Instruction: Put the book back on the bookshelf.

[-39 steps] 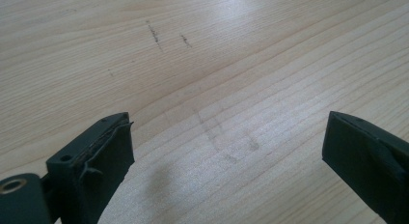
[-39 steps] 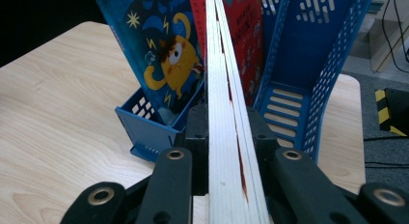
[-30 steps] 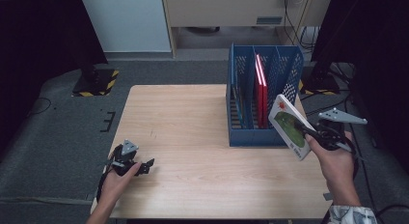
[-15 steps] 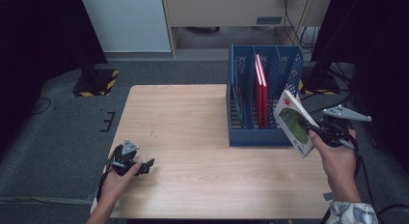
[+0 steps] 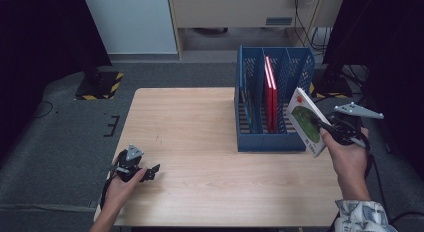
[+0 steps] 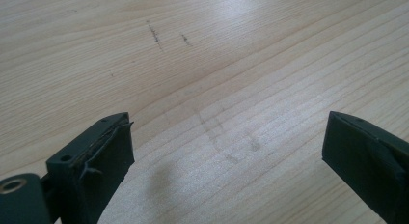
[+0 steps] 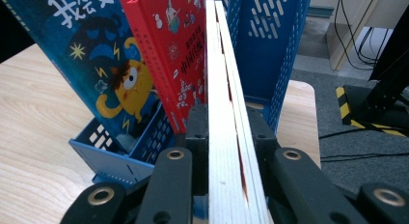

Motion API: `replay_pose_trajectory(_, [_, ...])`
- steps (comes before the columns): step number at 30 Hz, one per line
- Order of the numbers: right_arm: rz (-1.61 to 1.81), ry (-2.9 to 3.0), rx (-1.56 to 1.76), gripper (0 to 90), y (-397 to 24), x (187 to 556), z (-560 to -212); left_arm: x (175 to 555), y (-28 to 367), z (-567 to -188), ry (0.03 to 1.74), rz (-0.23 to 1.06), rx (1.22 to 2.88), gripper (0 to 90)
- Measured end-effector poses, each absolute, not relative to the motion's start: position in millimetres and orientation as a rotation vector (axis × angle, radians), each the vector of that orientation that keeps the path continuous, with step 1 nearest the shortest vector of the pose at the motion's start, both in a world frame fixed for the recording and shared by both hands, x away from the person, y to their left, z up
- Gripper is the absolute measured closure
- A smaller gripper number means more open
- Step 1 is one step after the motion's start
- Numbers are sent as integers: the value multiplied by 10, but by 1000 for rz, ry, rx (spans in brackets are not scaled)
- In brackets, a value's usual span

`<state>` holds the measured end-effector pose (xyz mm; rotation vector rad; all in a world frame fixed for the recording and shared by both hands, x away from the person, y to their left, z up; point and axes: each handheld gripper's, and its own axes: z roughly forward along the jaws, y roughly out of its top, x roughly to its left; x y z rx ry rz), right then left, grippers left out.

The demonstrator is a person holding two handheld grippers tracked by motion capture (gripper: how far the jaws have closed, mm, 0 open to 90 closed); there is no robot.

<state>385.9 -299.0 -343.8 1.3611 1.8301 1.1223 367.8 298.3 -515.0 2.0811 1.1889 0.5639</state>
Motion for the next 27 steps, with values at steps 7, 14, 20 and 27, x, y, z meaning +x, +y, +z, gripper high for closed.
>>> replay_pose_trajectory(7, [1108, 1817, 1365, 765, -2974, 3951, -3413, 3677, 2980, -5151, 1187, 564, 2083, 32])
replay_pose_trajectory(14, [1102, 1788, 1390, 765, -2975, 4061, -3437, 3676, 2979, -5150, 1185, 568, 2086, 32])
replay_pose_trajectory(20, [1090, 1769, 1405, 764, -2985, 4130, -3459, 3676, 2973, -5153, 1184, 568, 2086, 32])
replay_pose_trajectory(27, [1079, 1744, 1421, 765, -3018, 4210, -3449, 3676, 2973, -5153, 1184, 569, 2086, 32])
